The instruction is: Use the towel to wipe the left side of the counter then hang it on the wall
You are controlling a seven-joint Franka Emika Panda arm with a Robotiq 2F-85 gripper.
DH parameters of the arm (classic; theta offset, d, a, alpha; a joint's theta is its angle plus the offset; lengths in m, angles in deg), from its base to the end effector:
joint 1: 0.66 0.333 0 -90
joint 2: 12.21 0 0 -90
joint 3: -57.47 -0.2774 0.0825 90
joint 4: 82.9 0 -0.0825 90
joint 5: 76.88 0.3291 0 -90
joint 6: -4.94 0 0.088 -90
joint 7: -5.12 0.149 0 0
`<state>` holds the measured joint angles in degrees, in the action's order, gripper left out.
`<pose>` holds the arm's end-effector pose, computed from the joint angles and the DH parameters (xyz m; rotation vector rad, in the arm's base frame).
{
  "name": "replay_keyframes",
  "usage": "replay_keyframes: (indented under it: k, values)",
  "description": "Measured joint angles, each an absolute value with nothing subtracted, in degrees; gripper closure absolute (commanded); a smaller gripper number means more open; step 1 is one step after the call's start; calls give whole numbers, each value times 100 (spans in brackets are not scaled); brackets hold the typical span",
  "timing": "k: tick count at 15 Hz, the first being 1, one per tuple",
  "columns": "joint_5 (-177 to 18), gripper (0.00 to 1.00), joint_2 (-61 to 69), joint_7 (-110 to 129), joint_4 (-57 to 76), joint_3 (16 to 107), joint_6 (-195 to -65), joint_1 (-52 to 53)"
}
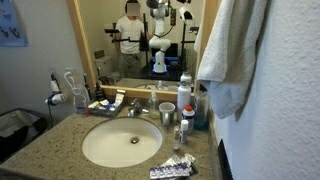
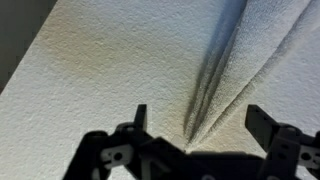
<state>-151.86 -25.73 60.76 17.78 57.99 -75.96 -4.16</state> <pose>0.3934 -0.1842 0.6818 1.5453 -1.0575 0.5278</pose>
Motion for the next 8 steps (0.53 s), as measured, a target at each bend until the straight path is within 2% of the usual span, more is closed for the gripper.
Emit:
replay_keyframes:
  k: [8]
  values:
    - [-15185, 0, -2842, 6080, 2342, 4856, -6336, 373]
